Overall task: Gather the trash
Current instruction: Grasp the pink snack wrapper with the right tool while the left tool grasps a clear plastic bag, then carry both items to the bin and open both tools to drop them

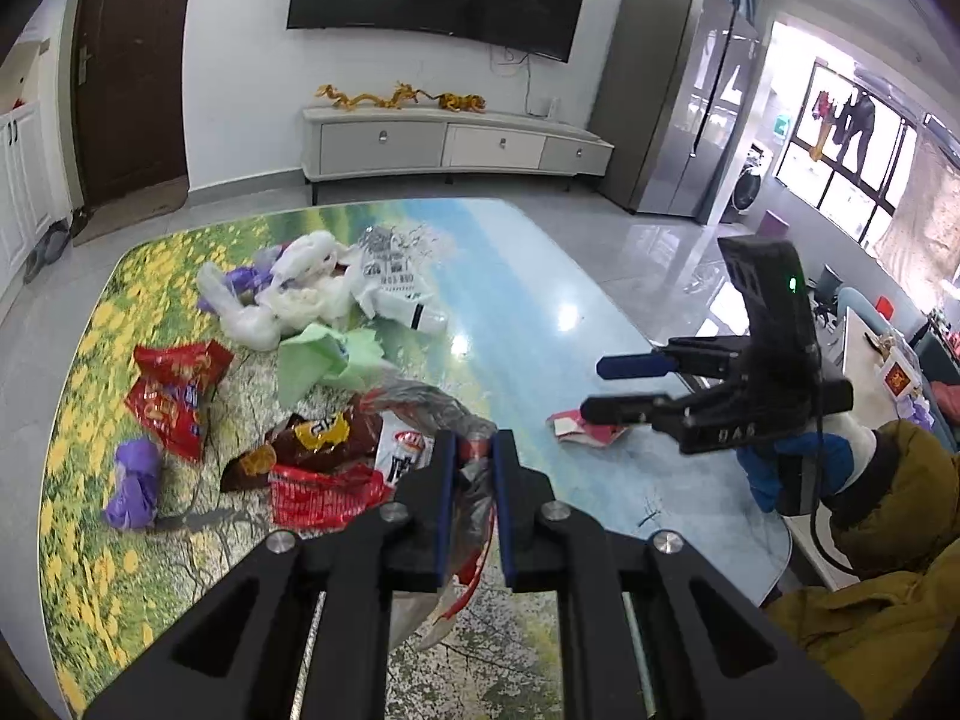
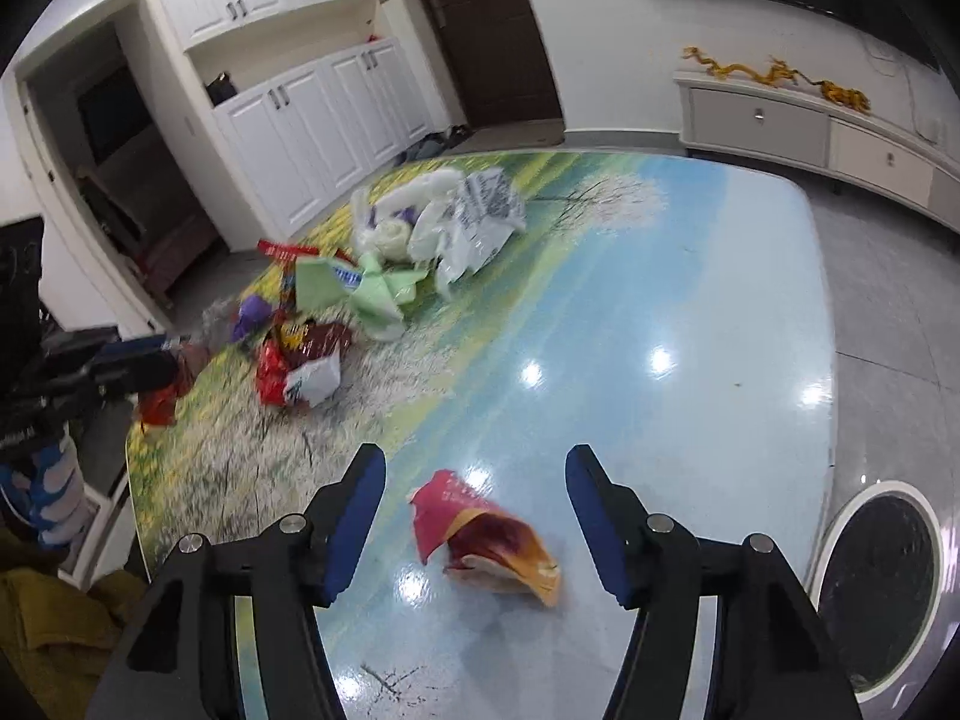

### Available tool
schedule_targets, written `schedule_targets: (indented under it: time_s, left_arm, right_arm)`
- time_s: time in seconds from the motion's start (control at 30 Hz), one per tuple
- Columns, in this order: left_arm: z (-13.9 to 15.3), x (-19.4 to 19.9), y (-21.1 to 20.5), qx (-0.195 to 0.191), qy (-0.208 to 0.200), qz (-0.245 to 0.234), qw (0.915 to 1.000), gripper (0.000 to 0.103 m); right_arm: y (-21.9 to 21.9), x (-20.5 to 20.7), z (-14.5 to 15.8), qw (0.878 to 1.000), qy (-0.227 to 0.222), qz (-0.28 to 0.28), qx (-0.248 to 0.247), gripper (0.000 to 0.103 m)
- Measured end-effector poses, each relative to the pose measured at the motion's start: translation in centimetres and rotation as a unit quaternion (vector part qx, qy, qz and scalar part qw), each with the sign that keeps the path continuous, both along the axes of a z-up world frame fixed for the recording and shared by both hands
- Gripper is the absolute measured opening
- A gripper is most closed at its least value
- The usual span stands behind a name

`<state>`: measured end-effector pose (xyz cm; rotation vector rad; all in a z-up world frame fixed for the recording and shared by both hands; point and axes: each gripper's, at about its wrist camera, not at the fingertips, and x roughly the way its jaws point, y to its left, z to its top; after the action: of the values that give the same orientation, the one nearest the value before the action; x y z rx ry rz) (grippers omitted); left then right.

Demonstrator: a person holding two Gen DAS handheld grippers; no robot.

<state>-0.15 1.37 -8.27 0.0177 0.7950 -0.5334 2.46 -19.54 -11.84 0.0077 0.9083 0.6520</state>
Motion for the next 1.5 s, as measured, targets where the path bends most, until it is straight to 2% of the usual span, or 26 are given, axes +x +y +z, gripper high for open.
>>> schedule_targets:
  time_s: [0.07,0.17,0.37,0.53,0.7,1.1,1.17,1.3,1.4,1.5]
  left_arm:
    - [-0.1,-0.2,0.3,-0.001,0.001,0.004,1.0000,0.011]
    - [-0.2,-0.2,0.4,0.001,0.001,0.006,1.0000,0.011]
    - [-0.3,0.3,-0.2,0.011,0.003,0.007,0.9999,0.011]
    - [-0.1,0.7,-0.9,0.018,0.001,0.003,0.9998,0.011]
    - [0.3,1.2,-1.9,0.022,-0.002,-0.004,0.9998,0.011]
    - [1.6,3.7,-7.4,0.030,-0.012,-0.061,0.9976,0.011]
    - [2.1,4.6,-9.4,0.030,-0.014,-0.081,0.9961,0.011]
    - [2.6,6.7,-15.1,0.016,-0.012,-0.136,0.9905,0.011]
    - [2.3,8.4,-20.4,0.003,0.003,-0.175,0.9845,0.011]
    - [1.6,10.0,-26.2,-0.013,0.028,-0.211,0.9771,0.011]
  right_arm:
    - [0.8,-0.3,-0.8,1.000,0.001,0.017,-0.025,0.056]
    - [1.4,-1.0,-1.5,0.998,-0.002,0.034,-0.053,0.043]
    - [2.0,-1.8,-2.0,0.995,-0.014,0.044,-0.084,0.032]
    - [1.5,-2.0,-2.0,0.997,-0.007,0.040,-0.066,0.029]
    - [0.2,-2.0,-1.8,0.999,0.009,0.022,-0.021,0.026]
    - [-2.7,-1.6,-0.2,0.997,-0.001,-0.020,0.071,0.025]
    - [-4.2,-1.4,0.5,0.995,-0.011,-0.043,0.091,0.025]
    - [-9.5,-1.5,2.1,0.987,-0.042,-0.118,0.101,0.025]
    - [-16.1,-1.8,2.4,0.973,-0.055,-0.207,0.090,0.025]
    - [-21.6,-2.2,1.5,0.957,-0.048,-0.275,0.080,0.025]
